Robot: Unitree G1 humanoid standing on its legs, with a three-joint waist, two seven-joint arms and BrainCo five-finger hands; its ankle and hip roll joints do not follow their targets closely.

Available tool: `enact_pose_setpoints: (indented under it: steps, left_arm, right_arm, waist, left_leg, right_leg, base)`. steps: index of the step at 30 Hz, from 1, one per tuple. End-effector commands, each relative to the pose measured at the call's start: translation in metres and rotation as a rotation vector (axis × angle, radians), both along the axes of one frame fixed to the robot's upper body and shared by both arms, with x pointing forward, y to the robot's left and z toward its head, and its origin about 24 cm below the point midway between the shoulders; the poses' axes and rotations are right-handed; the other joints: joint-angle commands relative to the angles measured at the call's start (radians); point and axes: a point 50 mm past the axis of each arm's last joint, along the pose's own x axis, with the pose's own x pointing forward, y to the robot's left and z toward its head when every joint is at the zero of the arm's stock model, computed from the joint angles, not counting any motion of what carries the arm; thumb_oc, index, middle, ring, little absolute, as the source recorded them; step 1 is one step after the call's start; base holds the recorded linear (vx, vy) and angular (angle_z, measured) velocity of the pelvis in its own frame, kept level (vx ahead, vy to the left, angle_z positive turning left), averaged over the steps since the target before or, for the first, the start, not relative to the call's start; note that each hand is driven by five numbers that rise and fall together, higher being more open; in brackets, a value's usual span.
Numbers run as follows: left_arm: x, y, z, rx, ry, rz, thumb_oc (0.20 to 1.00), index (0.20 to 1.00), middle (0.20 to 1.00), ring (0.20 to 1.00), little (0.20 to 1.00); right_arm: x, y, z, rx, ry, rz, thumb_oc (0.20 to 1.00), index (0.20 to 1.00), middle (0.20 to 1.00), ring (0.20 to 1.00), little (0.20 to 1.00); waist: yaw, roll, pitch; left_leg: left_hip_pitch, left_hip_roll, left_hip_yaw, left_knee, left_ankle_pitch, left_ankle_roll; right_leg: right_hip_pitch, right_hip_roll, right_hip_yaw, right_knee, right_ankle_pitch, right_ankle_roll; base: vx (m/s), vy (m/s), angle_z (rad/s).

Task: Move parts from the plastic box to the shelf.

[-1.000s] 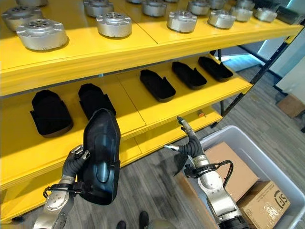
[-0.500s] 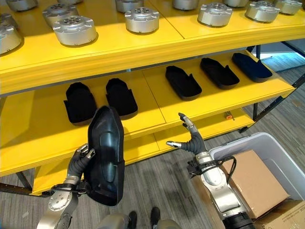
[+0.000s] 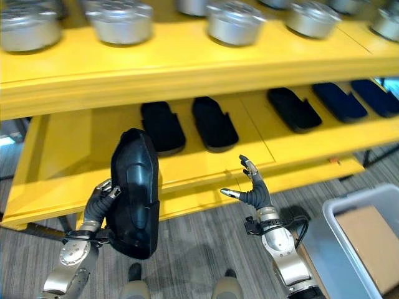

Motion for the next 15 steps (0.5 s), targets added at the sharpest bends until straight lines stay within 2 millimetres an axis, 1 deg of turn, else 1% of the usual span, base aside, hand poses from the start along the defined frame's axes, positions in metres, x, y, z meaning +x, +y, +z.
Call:
enact_pose_setpoints:
  steps: [1, 4, 5, 6, 8, 10, 15]
  left_arm:
    - [0.002, -0.015, 0.026, -0.058, -0.167, -0.028, 0.200, 0.200, 0.200, 0.200, 0.200]
    - [0.002, -0.011, 0.029, -0.028, -0.179, -0.016, 0.200, 0.200, 0.200, 0.200, 0.200]
    - [0.002, -0.004, 0.031, -0.011, -0.188, 0.017, 0.200, 0.200, 0.200, 0.200, 0.200]
    - [0.002, -0.004, 0.031, -0.010, -0.188, 0.017, 0.200, 0.200, 0.200, 0.200, 0.200]
    - [0.000, 0.005, 0.030, 0.017, -0.182, 0.063, 0.200, 0.200, 0.200, 0.200, 0.200]
    - [-0.001, 0.007, 0.030, 0.027, -0.179, 0.076, 0.200, 0.200, 0.200, 0.200, 0.200]
    - [-0.003, 0.023, 0.027, 0.103, -0.151, 0.143, 0.200, 0.200, 0.200, 0.200, 0.200]
  right_arm:
    - [0.001, -0.015, 0.021, -0.053, -0.102, -0.031, 1.000, 1.000, 1.000, 1.000, 1.000]
    - [0.000, -0.014, 0.018, -0.049, -0.091, -0.027, 1.000, 1.000, 1.000, 1.000, 1.000]
    - [0.000, -0.010, 0.016, -0.041, -0.083, -0.016, 1.000, 1.000, 1.000, 1.000, 1.000]
    - [0.000, -0.010, 0.016, -0.041, -0.083, -0.015, 1.000, 1.000, 1.000, 1.000, 1.000]
    - [0.000, -0.008, 0.014, -0.041, -0.073, -0.005, 1.000, 1.000, 1.000, 1.000, 1.000]
    - [-0.001, -0.008, 0.014, -0.040, -0.069, -0.004, 1.000, 1.000, 1.000, 1.000, 1.000]
    - [-0.002, -0.009, 0.012, -0.045, -0.059, -0.003, 1.000, 1.000, 1.000, 1.000, 1.000]
  waist:
    - [-0.033, 0.019, -0.050]
    - [-0.029, 0.004, -0.045]
    - [-0.020, -0.010, -0.042]
    - [-0.020, -0.011, -0.043]
    - [-0.011, -0.027, -0.039]
    - [-0.007, -0.033, -0.037]
    - [0.005, -0.062, -0.032]
  left_leg:
    - [-0.030, 0.031, 0.010, 0.028, 0.064, 0.007]
    - [-0.064, -0.013, 0.020, 0.089, 0.020, 0.011]
    - [-0.093, -0.039, 0.029, 0.136, -0.014, 0.022]
    - [-0.095, -0.040, 0.029, 0.139, -0.016, 0.023]
    - [-0.110, -0.052, 0.041, 0.169, -0.038, 0.034]
    - [-0.117, -0.054, 0.043, 0.180, -0.044, 0.037]
    - [-0.139, -0.060, 0.044, 0.219, -0.066, 0.043]
  right_leg:
    - [-0.059, -0.012, -0.031, 0.083, -0.018, 0.046]
    - [-0.036, -0.053, -0.036, 0.025, 0.024, 0.065]
    - [-0.032, -0.077, -0.039, -0.011, 0.052, 0.073]
    - [-0.033, -0.078, -0.038, -0.013, 0.053, 0.073]
    - [-0.031, -0.090, -0.039, -0.034, 0.071, 0.078]
    - [-0.029, -0.092, -0.040, -0.041, 0.074, 0.079]
    - [-0.022, -0.090, -0.046, -0.047, 0.068, 0.078]
  base:
    - [0.06, 0.207, 0.28]
    - [0.03, 0.202, 0.25]
    - [0.02, 0.189, 0.04]
    - [0.03, 0.162, 0.01]
    - [0.02, 0.090, -0.07]
    - [0.01, 0.051, -0.20]
    - [0.02, 0.002, -0.06]
